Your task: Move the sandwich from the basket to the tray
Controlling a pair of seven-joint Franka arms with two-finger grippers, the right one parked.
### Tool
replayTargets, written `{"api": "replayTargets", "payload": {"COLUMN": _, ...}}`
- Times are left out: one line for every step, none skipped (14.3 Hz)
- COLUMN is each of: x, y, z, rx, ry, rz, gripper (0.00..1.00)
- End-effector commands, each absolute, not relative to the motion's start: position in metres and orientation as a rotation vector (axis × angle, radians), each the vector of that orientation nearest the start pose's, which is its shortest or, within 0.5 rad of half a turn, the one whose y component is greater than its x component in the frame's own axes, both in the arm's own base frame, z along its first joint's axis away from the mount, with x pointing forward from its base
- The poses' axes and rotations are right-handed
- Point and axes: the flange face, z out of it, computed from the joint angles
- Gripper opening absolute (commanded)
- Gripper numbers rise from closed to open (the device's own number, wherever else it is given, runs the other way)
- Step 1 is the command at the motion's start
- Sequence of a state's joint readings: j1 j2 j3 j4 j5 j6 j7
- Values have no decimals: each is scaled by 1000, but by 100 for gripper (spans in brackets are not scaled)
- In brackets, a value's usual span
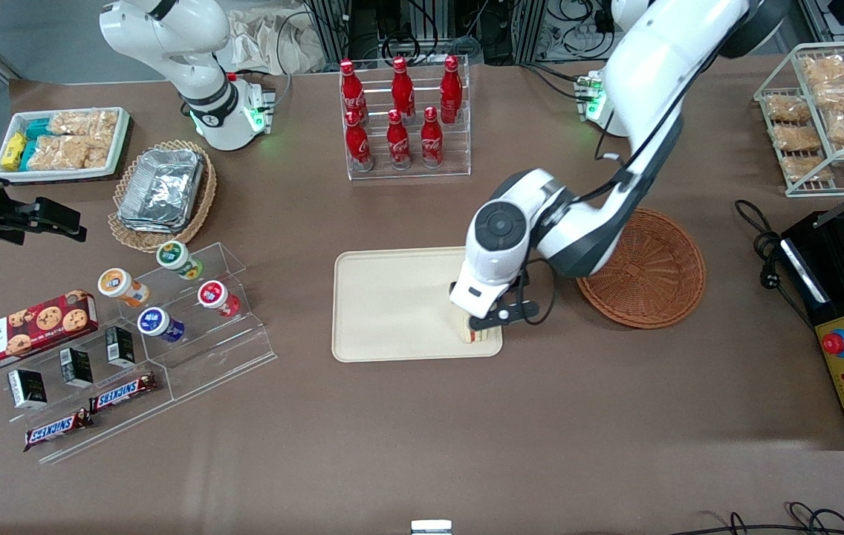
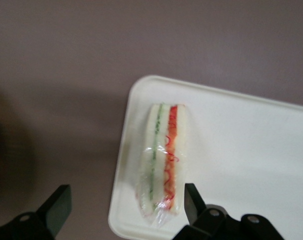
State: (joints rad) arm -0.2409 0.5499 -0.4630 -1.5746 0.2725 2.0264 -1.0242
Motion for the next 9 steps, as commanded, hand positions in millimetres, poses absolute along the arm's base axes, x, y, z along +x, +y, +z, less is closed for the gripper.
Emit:
{"api": "replayTargets", "payload": {"x": 549, "y": -354, "z": 431, "rx": -3082, "ry": -407, "rz": 19, "gripper": 100}}
{"api": "replayTargets", "payload": {"x": 544, "y": -341, "z": 461, "rx": -3090, "ry": -388, "rz": 22, "gripper": 100}}
{"api": "replayTargets", "payload": {"x": 545, "y": -312, "z": 490, "rx": -3081, "ry": -397, "rz": 14, "gripper": 100}}
{"api": "replayTargets", "payload": {"x": 546, "y": -279, "z": 517, "rx": -3085, "ry": -363, "rz": 19, "gripper": 100}}
{"api": "replayTargets", "payload": {"x": 544, "y": -244, "z": 544, "rx": -3115, "ry": -310, "rz": 51, "gripper": 100}}
{"api": "replayTargets", "payload": {"x": 540, "y": -206, "z": 568, "rx": -3145, "ry": -231, "rz": 82, "gripper": 100}}
{"api": "replayTargets", "payload": {"x": 533, "y": -175, "z": 584, "rx": -3149, "ry": -139, "rz": 107, "gripper": 100}}
{"api": "replayTargets", "payload": {"x": 527, "y": -147, "z": 594, "rx": -3151, "ry": -75, "rz": 122, "gripper": 100}}
{"api": "replayTargets", "payload": {"x": 523, "y": -116, "z": 601, "rx": -3157, "ry": -7, "rz": 120, "gripper": 100}}
